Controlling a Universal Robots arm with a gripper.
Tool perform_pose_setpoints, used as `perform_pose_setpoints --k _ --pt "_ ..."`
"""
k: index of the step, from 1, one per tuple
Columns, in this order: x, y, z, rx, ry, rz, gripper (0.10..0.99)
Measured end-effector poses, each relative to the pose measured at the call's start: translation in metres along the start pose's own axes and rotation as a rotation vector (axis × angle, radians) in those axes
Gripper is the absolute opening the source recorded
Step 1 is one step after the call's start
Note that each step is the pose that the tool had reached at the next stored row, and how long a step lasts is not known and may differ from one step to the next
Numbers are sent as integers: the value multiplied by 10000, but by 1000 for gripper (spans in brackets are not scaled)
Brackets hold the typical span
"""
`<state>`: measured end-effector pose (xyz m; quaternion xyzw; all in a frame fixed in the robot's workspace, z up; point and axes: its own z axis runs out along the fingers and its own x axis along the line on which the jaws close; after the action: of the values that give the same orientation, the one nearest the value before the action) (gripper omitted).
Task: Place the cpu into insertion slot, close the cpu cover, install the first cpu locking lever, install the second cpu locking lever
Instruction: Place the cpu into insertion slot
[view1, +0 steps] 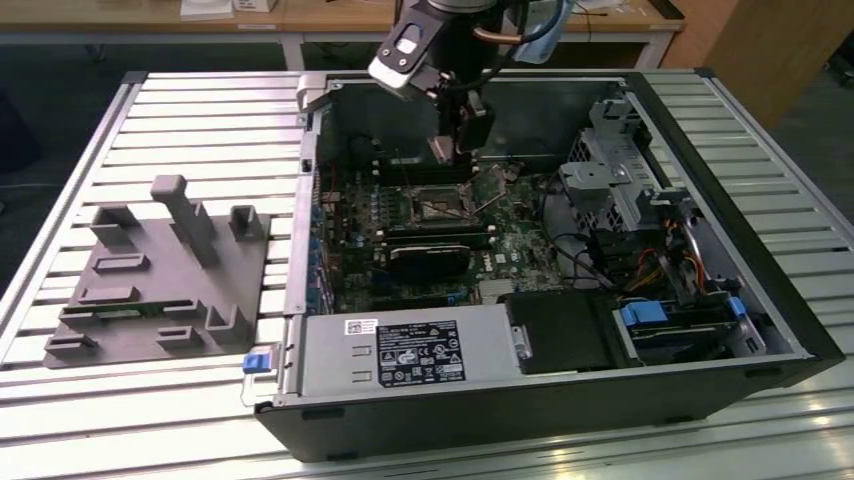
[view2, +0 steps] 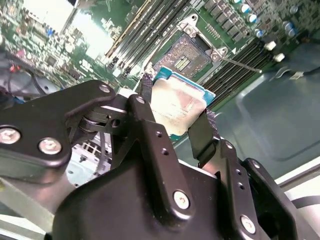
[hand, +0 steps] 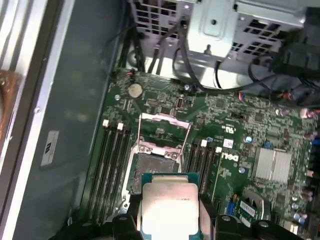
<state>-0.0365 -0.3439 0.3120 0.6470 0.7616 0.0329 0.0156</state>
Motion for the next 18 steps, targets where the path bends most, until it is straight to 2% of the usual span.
perform_pose_setpoints --k 8,18 --pt "-1 -4 42 -23 -85 1224 541" --pt "-1 -22 187 -23 -88 1249 541"
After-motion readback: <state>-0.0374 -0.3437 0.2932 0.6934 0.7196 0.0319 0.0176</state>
